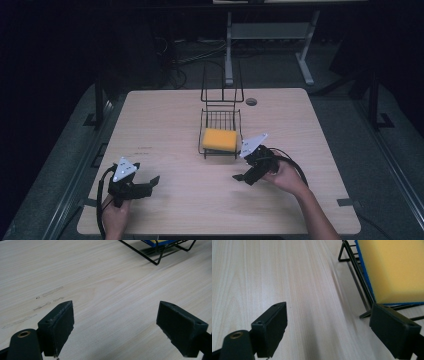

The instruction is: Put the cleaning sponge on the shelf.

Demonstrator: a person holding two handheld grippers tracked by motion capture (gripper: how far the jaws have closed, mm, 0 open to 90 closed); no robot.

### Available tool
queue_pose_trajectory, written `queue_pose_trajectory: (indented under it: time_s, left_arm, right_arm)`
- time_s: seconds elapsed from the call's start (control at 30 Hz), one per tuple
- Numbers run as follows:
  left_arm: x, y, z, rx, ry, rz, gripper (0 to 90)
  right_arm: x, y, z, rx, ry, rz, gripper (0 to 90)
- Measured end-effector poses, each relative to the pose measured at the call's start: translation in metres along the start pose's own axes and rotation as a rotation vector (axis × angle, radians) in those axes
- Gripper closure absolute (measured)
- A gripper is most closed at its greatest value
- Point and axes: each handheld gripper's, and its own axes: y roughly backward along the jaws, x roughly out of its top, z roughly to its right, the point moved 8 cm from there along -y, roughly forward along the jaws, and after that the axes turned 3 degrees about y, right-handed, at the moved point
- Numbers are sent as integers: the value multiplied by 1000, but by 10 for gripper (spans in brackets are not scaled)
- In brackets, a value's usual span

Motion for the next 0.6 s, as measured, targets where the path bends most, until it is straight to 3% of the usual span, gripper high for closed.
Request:
queue_pose_trajectory:
  time_s: [0.6]
  left_arm:
    - [0, 0, 0, 1, -1, -1, 140]
  right_arm:
    - [-19, 6, -6, 1, -30, -25, 146]
